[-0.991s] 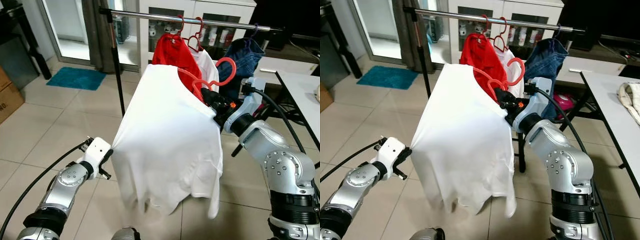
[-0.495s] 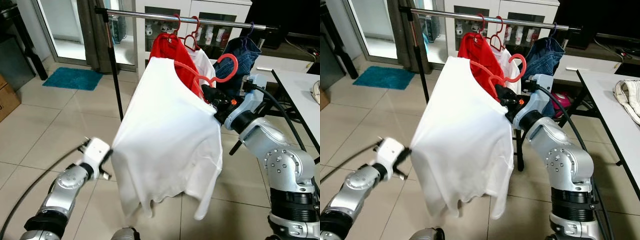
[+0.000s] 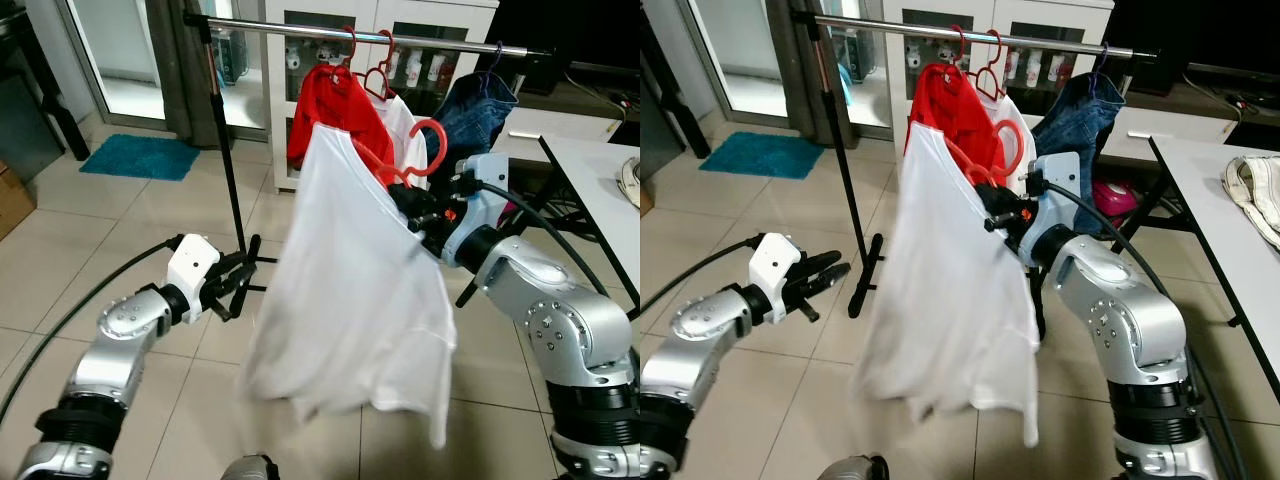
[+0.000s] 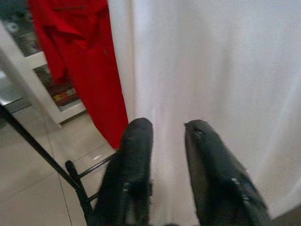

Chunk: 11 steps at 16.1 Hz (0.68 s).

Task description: Hang hanger

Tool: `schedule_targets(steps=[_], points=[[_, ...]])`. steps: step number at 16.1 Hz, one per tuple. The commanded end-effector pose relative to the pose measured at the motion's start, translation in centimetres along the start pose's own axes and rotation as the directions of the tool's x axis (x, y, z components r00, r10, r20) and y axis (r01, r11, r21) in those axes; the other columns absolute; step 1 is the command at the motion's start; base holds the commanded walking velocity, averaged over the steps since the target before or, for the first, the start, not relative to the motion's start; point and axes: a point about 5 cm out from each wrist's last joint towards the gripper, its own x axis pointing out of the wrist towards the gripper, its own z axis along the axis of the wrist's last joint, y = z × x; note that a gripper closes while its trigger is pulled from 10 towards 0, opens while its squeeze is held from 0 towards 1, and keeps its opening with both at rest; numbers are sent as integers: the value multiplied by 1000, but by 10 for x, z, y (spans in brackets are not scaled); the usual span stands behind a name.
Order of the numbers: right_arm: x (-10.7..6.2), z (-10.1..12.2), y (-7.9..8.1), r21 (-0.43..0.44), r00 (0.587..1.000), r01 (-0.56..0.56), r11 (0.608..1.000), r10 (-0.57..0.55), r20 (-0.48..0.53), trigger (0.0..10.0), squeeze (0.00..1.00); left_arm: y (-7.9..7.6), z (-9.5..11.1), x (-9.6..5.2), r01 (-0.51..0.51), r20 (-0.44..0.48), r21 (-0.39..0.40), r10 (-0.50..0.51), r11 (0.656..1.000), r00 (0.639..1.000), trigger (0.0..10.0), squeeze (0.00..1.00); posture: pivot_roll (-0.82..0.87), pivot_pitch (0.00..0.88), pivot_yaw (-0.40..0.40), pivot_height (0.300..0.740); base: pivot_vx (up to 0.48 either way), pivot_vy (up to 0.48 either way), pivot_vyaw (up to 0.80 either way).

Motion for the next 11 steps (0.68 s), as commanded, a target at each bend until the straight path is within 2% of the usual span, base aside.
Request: schedule_targets(steps=[1,2,4,6,7,8,9,10,11], points=[[-1,1,1,-43,1000,-4,999,4,-2,10000,0,-1,14,4,30,36,2,-30,1000,999,10000,1000,-6,0,-29,740,0,0,0],[-1,0,3,-44,1000,-15,999,15,-3,10000,0,0,25,8,13,87,-36,-10,999,996,10000,1000,-6,0,-29,740,0,0,0],[2,1,9,-61,999,-41,997,41,-5,10000,0,4,55,24,-37,216,-196,80,980,973,10000,1000,-5,0,-31,740,0,0,0],[3,0,13,-57,998,-59,997,58,-4,10000,0,-7,80,41,11,314,-304,90,953,945,10000,1000,-7,0,-32,740,0,0,0],[4,-1,14,-61,998,-67,996,66,-5,10000,0,-13,87,48,18,324,-327,94,945,941,10000,1000,-13,0,-30,740,0,0,0],[3,-1,17,-68,997,-83,994,83,-3,10000,0,-18,95,56,24,353,-400,129,916,927,10000,1000,-20,0,-27,740,0,0,0],[3,0,20,-87,995,-101,991,101,-2,10000,0,-21,102,61,66,384,-497,151,865,911,10000,1000,-26,0,-24,740,0,0,0],[3,1,22,-103,994,-113,988,113,-2,10000,0,-23,106,63,112,399,-562,150,820,905,10000,35,-30,0,-23,740,0,0,0],[2,2,24,-116,992,-125,985,125,-1,10000,0,-24,107,64,149,400,-607,139,781,906,10000,0,-32,0,-22,740,0,0,0]])
